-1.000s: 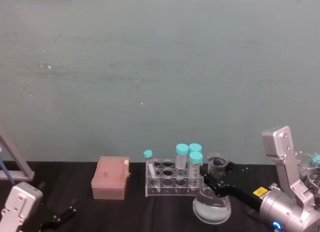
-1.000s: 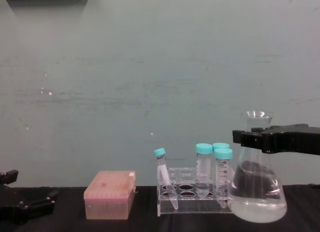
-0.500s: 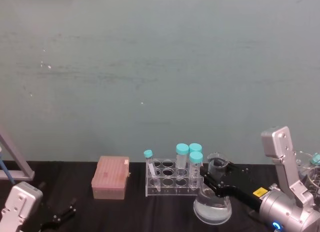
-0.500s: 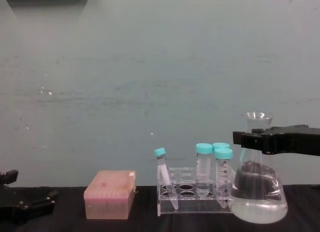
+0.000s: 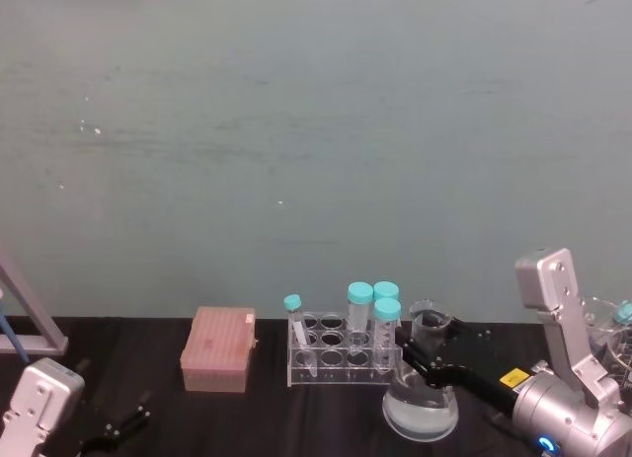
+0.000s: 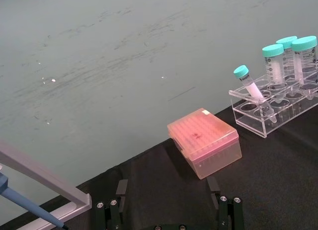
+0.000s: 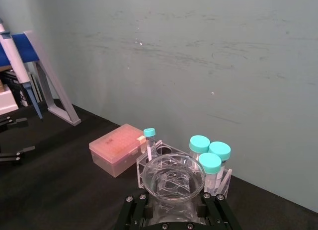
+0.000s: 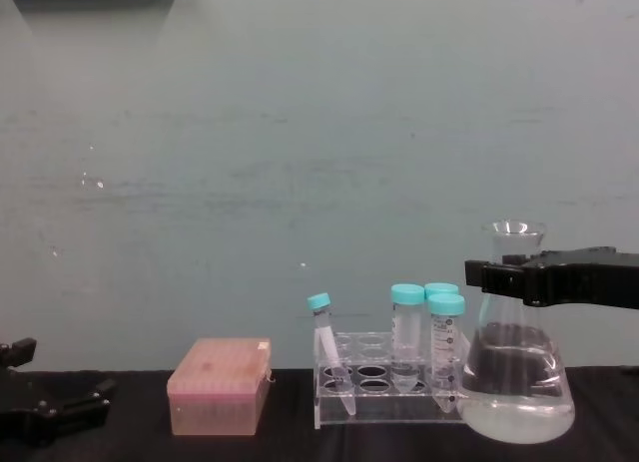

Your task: Pick up the beaker with the right gripper, shake it three times, and then put it down.

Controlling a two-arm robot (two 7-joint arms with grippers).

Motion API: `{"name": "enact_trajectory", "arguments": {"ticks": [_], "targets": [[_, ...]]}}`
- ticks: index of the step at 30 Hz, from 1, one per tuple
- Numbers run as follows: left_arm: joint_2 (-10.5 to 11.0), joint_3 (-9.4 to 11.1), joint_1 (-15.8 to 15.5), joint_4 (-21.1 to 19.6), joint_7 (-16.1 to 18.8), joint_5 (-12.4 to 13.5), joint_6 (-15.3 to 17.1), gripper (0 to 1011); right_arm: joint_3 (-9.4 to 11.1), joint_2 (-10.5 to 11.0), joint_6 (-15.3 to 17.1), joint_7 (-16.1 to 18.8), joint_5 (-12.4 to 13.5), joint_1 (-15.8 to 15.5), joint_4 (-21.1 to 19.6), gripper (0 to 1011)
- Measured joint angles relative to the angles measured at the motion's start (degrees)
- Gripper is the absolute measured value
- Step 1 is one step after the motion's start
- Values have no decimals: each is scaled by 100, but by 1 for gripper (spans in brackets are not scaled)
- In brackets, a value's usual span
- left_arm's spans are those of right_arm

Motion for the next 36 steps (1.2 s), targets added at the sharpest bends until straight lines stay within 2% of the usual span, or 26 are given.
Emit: {"name": "enact_trajectory", "arguments": {"ticks": [7,9,10,12,13,14,15,16,18,19,21,22,26,29,33,34,36], "targets": [[0,0,0,0,0,0,0,1000,3,-1,5,-2,12,1,0,452],[0,0,0,0,0,0,0,1000,45,-26,92,0,140,-13,-1,452],[0,0,0,0,0,0,0,1000,105,-70,189,6,282,-32,-1,452],[0,0,0,0,0,0,0,1000,506,-439,814,42,1179,-152,-7,452],[0,0,0,0,0,0,0,1000,506,-439,814,42,1179,-152,-7,452],[0,0,0,0,0,0,0,1000,759,-681,1221,0,1705,-208,-10,452],[0,0,0,0,0,0,0,1000,872,-789,1397,-41,1912,-231,-10,452],[0,0,0,0,0,0,0,1000,1177,-1100,1843,-227,2427,-278,-10,451],[0,0,0,0,0,0,0,1000,1463,-1393,2271,-472,2908,-300,-3,452],[0,0,0,0,0,0,0,1000,1693,-1622,2574,-681,3254,-306,19,452],[0,0,0,0,0,0,0,1000,1904,-1837,2855,-908,3599,-307,47,452],[0,0,0,0,0,0,0,1000,2067,-1997,3058,-1081,3859,-306,72,452],[0,0,0,0,0,0,0,1000,2264,-2199,3304,-1355,4225,-300,104,452],[0,0,0,0,0,0,0,1000,2293,-2233,3345,-1437,4339,-292,113,452],[0,0,0,0,0,0,0,1000,2270,-2203,3305,-1472,4357,-287,117,452],[0,0,0,0,0,0,0,1000,2227,-2165,3252,-1450,4311,-286,117,452],[0,0,0,0,0,0,0,1000,2021,-1957,2992,-1266,4030,-289,102,452]]}}
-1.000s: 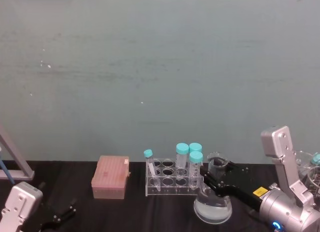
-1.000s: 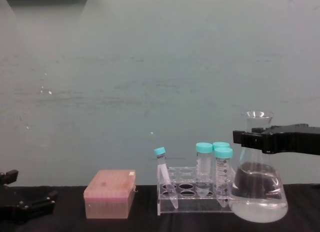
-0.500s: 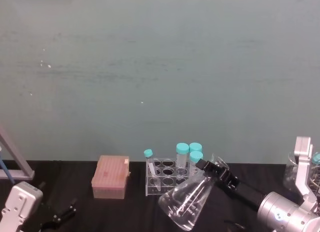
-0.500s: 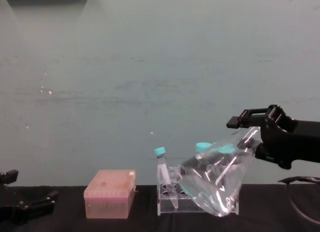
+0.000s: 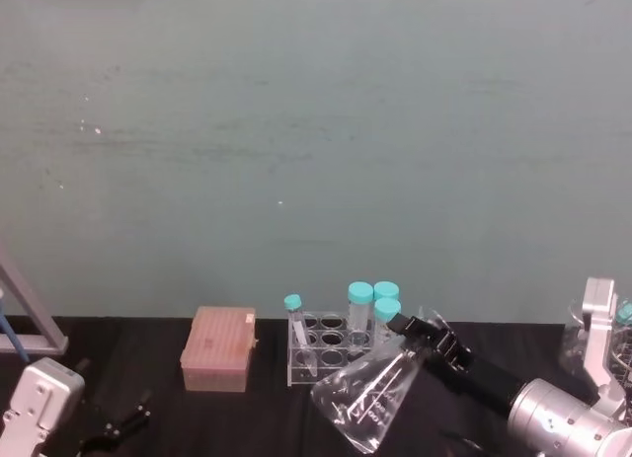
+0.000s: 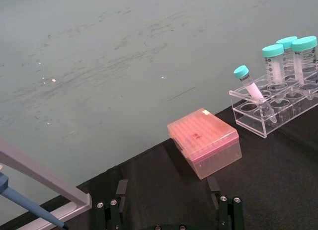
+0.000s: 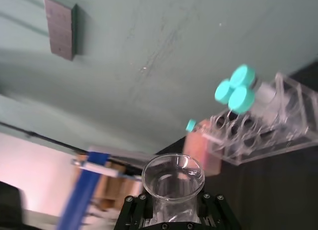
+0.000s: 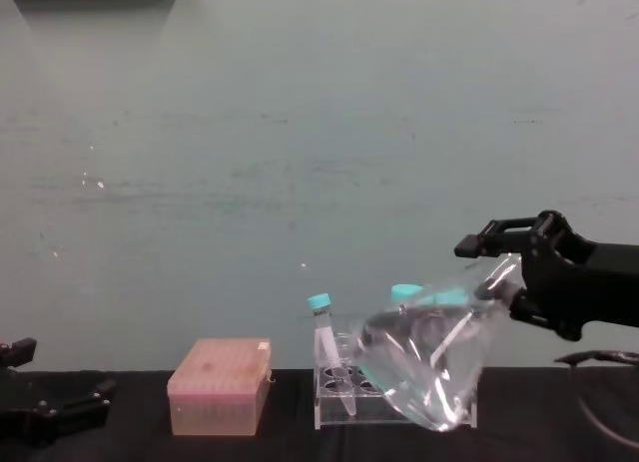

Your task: Pick up the beaker with the right gripper, shake it three times, and then put it down.

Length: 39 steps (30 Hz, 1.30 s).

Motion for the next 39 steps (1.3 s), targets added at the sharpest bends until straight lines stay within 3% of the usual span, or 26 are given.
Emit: {"name": "enact_trajectory", "arguments": {"ticks": [2,3,4,5,8,9,11,12,14,15,17,18,21,22,25,28,35,39], "targets": [[0,0,0,0,0,0,0,1000,-232,240,-305,229,-364,0,-28,452],[0,0,0,0,0,0,0,1000,-474,505,-677,466,-797,3,-60,452],[0,0,0,0,0,0,0,1000,-583,619,-839,547,-979,8,-72,452],[0,0,0,0,0,0,0,1000,-803,864,-1197,719,-1378,30,-91,452],[0,0,0,0,0,0,0,1000,-1128,1237,-1746,905,-1983,83,-107,452],[0,0,0,0,0,0,0,1000,-1326,1458,-2090,999,-2361,124,-109,452],[0,0,0,0,0,0,0,1000,-1547,1708,-2488,1092,-2817,178,-109,452],[0,0,0,0,0,0,0,1000,-1765,1945,-2852,1166,-3255,242,-108,452],[0,0,0,0,0,0,0,1000,-2037,2244,-3260,1225,-3798,333,-96,451],[0,0,0,0,0,0,0,1000,-2242,2458,-3569,1265,-4282,418,-80,452],[0,0,0,0,0,0,0,1000,-2439,2662,-3823,1296,-4778,510,-66,452],[0,0,0,0,0,0,0,1000,-2581,2803,-3985,1302,-5150,581,-57,452],[0,0,0,0,0,0,0,1000,-2778,2999,-4179,1313,-5721,699,-45,452],[0,0,0,0,0,0,0,1000,-2778,2999,-4179,1313,-5721,699,-45,452],[0,0,0,0,0,0,0,1000,-2934,3140,-4305,1313,-6219,799,-27,452],[0,0,0,0,0,0,0,1000,-3017,3206,-4387,1322,-6512,853,-6,451],[0,0,0,0,0,0,0,1000,-3116,3270,-4528,1296,-7014,923,49,452],[0,0,0,0,0,0,0,1000,-3127,3268,-4565,1290,-7175,942,75,452]]}}
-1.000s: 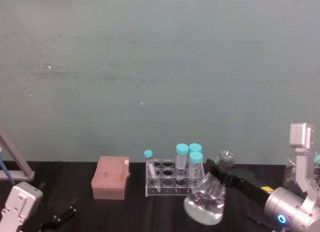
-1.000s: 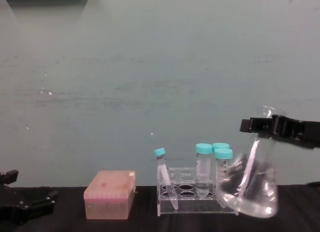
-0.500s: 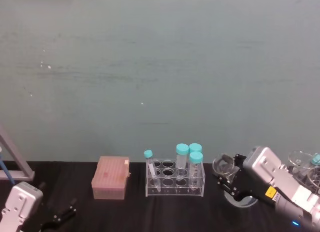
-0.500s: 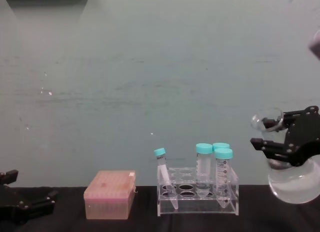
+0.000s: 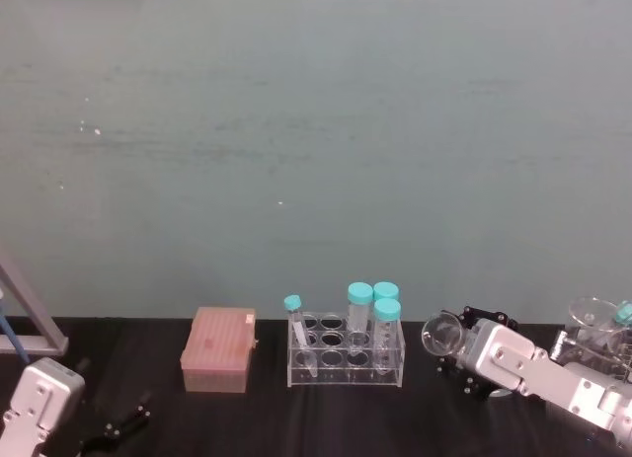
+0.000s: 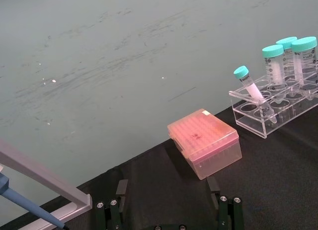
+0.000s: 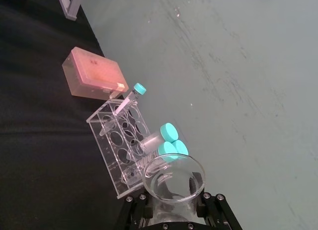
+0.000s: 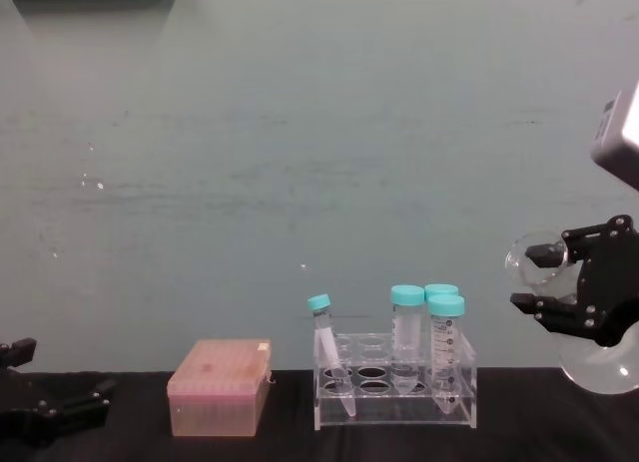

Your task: Pick up the beaker with the right gripper, shake it three times, and then put it down.

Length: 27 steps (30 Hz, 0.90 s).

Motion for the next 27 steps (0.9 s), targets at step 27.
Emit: {"name": "enact_trajectory", "arguments": {"ticks": [27], "targets": [[0,0,0,0,0,1,0,1000,1454,-1329,1606,430,3304,-599,-91,452]]}}
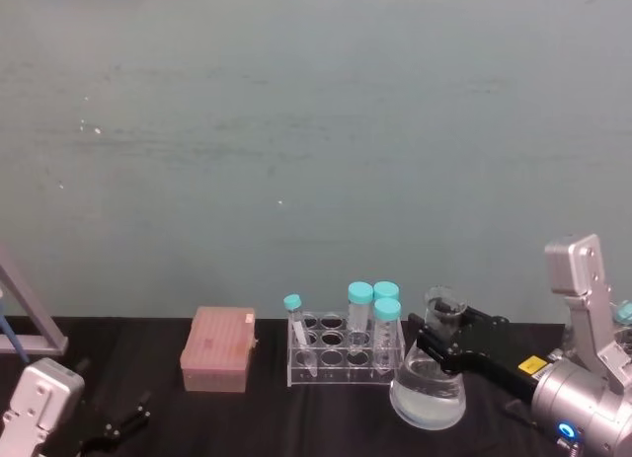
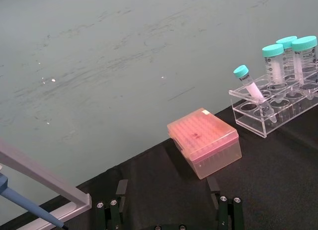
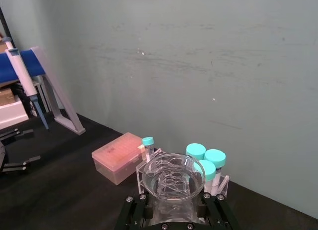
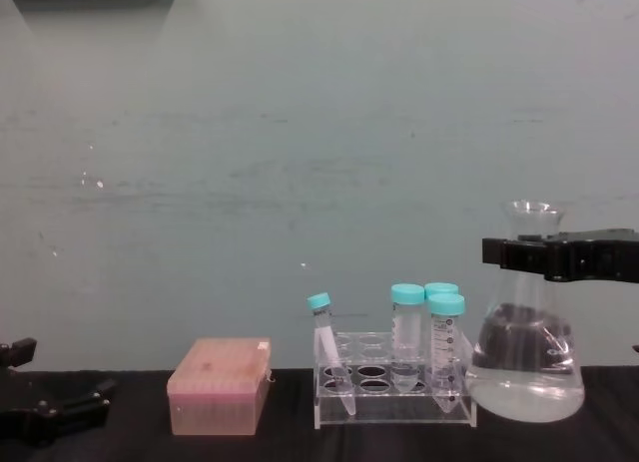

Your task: Pick up the beaker with the right gripper, shake it three times, and then put it down.

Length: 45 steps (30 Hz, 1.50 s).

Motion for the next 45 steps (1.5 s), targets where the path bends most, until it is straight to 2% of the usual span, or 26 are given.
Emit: {"name": "enact_trajectory", "arguments": {"ticks": [6,9,39,45], "targets": [[0,0,0,0,0,0,0,1000,-84,68,2,-85,20,-5,-33,452],[0,0,0,0,0,0,0,1000,-75,64,51,-161,99,-23,-67,451],[0,0,0,0,0,0,0,1000,-99,82,11,-130,34,-6,-49,452],[0,0,0,0,0,0,0,1000,-81,139,128,-288,115,23,57,452]]}}
